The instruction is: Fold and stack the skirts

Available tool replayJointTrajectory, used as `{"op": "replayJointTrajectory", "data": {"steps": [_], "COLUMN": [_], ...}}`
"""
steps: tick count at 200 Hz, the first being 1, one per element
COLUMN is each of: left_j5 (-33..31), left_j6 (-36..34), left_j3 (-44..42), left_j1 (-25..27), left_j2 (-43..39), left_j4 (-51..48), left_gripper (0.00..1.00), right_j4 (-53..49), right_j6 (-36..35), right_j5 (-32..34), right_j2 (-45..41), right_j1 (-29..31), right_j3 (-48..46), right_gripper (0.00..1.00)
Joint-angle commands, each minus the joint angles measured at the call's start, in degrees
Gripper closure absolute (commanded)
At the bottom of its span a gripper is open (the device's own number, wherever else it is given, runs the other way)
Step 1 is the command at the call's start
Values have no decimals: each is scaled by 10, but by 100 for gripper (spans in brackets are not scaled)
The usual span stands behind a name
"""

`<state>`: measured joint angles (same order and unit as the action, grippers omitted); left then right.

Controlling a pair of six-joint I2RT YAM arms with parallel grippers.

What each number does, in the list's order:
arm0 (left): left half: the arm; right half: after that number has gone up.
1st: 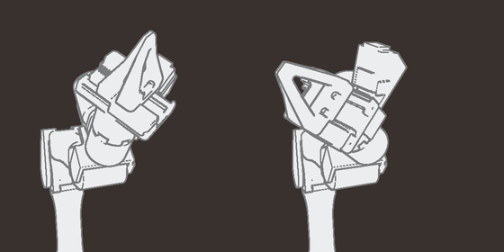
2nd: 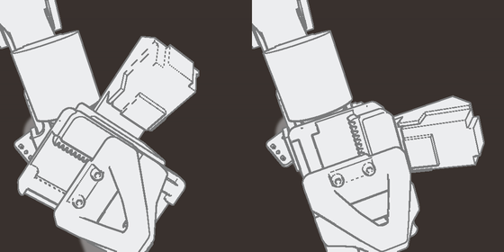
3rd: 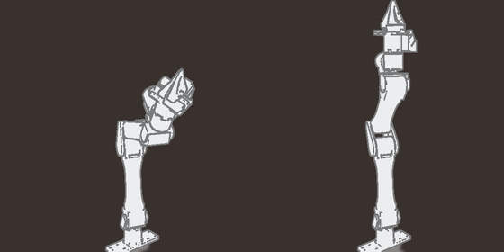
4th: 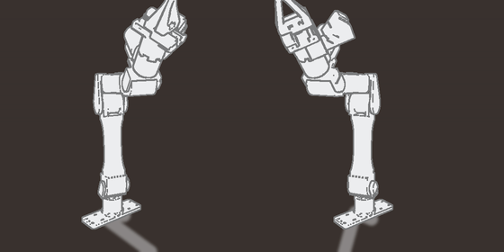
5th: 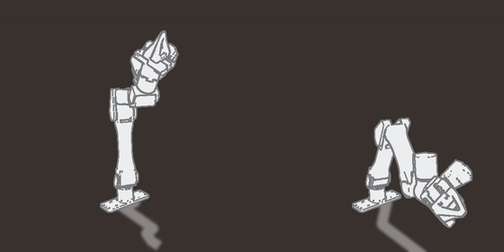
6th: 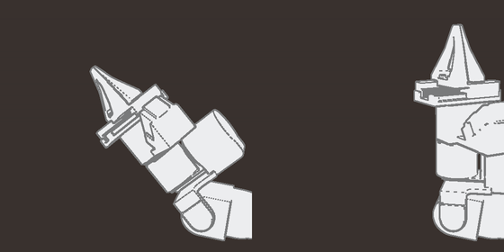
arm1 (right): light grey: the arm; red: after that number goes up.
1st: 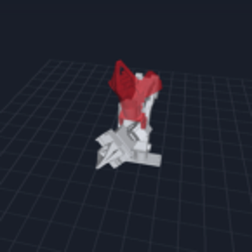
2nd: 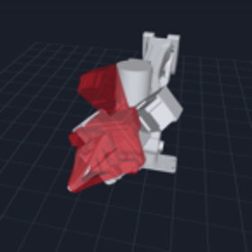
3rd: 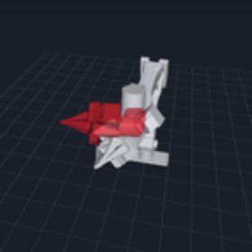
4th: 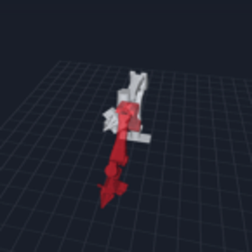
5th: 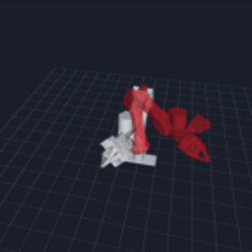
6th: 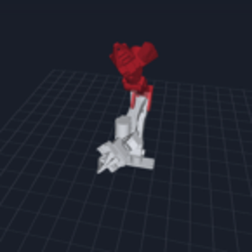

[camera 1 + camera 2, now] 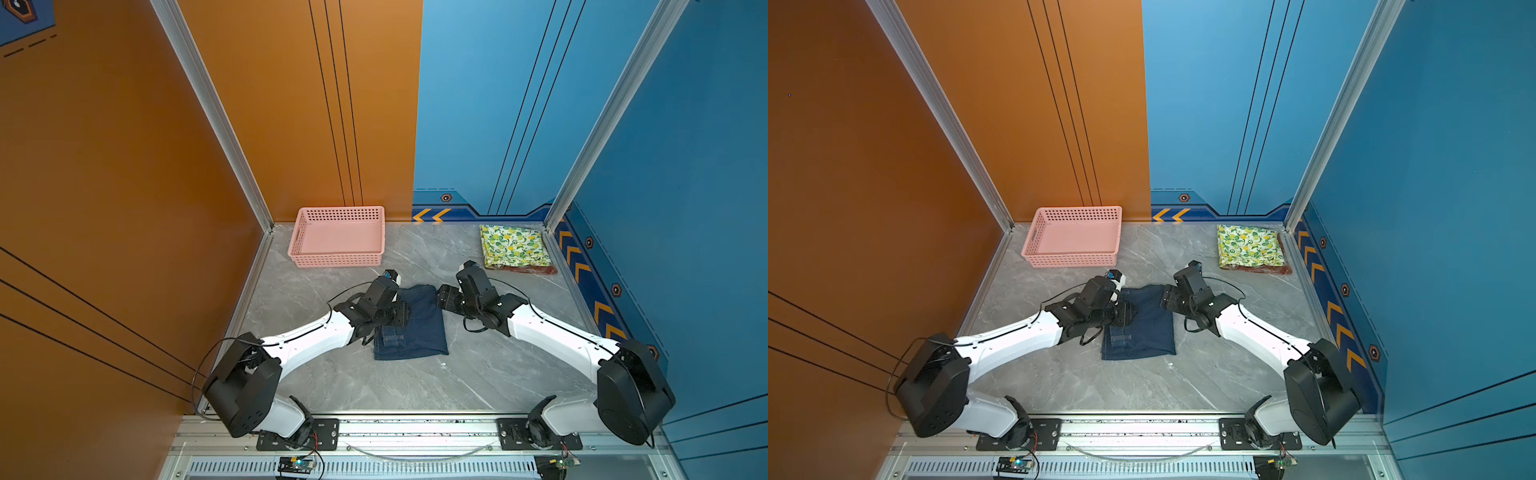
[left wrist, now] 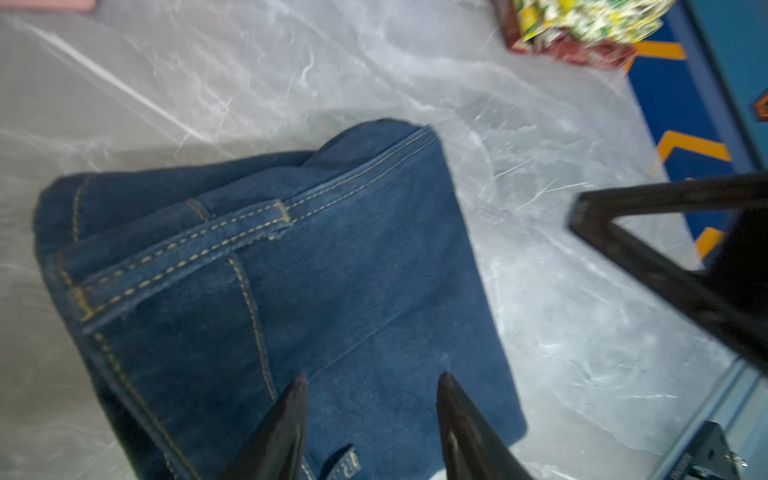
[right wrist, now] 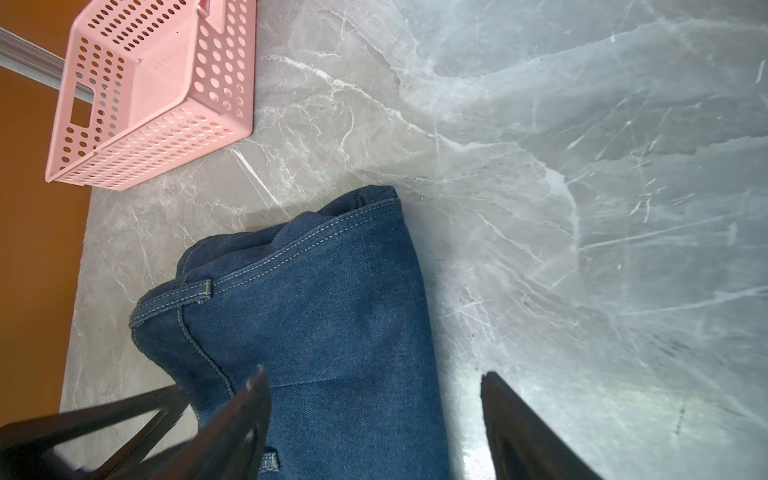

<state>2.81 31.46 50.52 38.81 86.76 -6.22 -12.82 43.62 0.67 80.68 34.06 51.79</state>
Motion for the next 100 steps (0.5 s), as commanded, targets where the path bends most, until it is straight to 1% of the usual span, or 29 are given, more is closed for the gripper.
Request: {"op": "replayJointTrajectory", "data": {"steps": [1,13,31,60,100], "left_j5": [45,70,95,120,131], "left_j6": [6,21,37,52,53], "left_j3": [-17,-33,-51,-65,-74], "left_j1": [-43,-67,-86,-93,-104], "left_j2": [32,51,79,117,124], "left_j4": [41,72,105,139,147], "left_gripper": [49,50,52,53,55], "right_j4": [-6,-19,-38,-56,-57], "right_j6": [-19,-30,-45,-62,-76], "right_j5": [12,21,42,49,31], "right_j2": [-11,-5,6,41,95], "right_j1": [1,8,22,32,27], "right_j3": [-6,0,12,36,53], "right_gripper": [20,20,20,20,18]}}
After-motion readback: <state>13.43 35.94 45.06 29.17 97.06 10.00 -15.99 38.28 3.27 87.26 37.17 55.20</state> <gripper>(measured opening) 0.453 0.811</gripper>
